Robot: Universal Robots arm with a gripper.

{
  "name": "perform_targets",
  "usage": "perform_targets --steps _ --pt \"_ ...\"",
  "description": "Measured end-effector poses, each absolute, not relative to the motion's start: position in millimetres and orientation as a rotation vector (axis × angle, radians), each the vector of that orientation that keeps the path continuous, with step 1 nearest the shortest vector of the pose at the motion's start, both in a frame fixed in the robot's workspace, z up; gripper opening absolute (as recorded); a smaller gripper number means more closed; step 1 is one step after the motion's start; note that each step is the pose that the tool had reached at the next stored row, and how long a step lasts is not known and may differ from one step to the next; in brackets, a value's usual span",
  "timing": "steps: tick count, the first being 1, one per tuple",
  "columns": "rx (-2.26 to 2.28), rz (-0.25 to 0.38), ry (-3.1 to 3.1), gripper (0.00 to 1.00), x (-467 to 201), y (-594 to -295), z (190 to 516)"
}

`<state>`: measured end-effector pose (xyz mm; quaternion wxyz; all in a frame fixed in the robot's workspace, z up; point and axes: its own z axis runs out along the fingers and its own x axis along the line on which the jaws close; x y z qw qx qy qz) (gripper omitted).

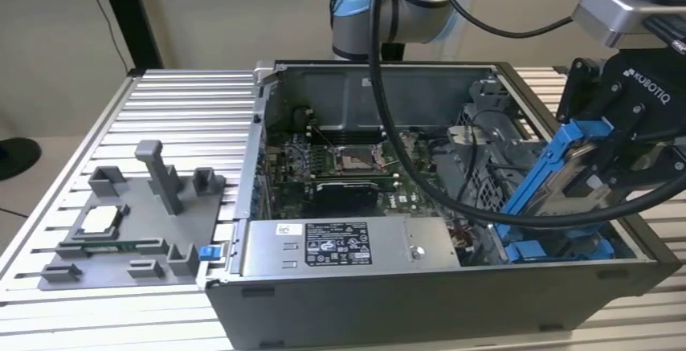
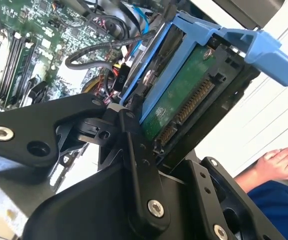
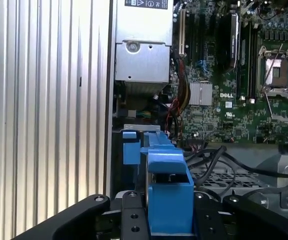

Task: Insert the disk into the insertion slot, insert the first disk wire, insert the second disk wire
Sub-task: 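Insert the disk into the insertion slot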

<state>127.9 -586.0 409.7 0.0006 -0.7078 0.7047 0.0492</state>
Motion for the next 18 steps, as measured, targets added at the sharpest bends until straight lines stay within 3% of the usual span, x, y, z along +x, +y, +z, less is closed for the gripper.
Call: perform_targets --steps 13,18 --pt "-2.204 0.168 2.22 0.0 128.0 -587.5 400.0" --pt "-2.206 0.178 2.223 0.0 128.0 -588.6 413.5"
